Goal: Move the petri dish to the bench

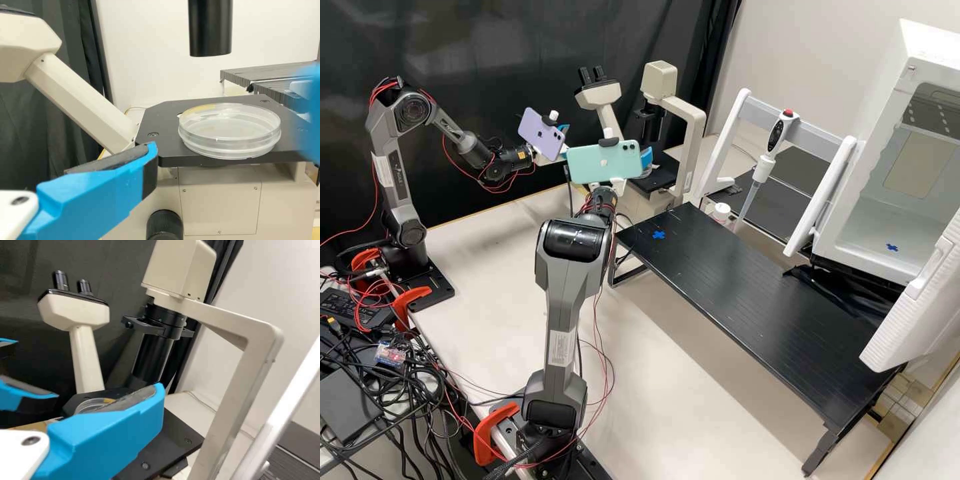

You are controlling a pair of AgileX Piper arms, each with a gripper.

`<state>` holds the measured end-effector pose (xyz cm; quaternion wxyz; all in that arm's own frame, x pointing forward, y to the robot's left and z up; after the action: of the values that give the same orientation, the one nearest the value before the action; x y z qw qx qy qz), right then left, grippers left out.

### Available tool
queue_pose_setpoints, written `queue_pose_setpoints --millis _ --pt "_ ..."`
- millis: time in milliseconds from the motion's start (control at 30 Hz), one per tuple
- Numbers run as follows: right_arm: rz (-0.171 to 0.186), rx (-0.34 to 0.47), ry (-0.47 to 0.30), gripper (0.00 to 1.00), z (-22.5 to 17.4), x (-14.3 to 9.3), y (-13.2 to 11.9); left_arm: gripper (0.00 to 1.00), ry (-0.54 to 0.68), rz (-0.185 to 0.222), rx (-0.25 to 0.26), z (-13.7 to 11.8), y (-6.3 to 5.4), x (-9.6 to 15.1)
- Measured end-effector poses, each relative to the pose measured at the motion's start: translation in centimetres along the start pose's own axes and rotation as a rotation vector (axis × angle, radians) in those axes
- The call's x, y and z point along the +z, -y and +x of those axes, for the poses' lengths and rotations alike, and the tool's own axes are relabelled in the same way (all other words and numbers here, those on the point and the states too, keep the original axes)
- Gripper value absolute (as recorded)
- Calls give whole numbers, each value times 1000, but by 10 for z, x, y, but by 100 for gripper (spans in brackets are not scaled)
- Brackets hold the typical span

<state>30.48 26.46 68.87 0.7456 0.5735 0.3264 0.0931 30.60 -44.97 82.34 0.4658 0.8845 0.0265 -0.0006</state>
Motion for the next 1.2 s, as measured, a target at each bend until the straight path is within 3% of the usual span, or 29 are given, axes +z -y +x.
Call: queue_pose_setpoints --millis 200,467,1033,1200 --pt "4 -54 37 100 30 8 -3 100 0 0 2 0 0 0" --pt "76 -54 90 100 65 23 -18 100 1 0 5 0 0 0" --pt "152 -155 126 100 79 33 -3 100 1 0 5 0 0 0" --pt "217 -182 125 100 82 35 8 100 1 0 5 0 0 0"
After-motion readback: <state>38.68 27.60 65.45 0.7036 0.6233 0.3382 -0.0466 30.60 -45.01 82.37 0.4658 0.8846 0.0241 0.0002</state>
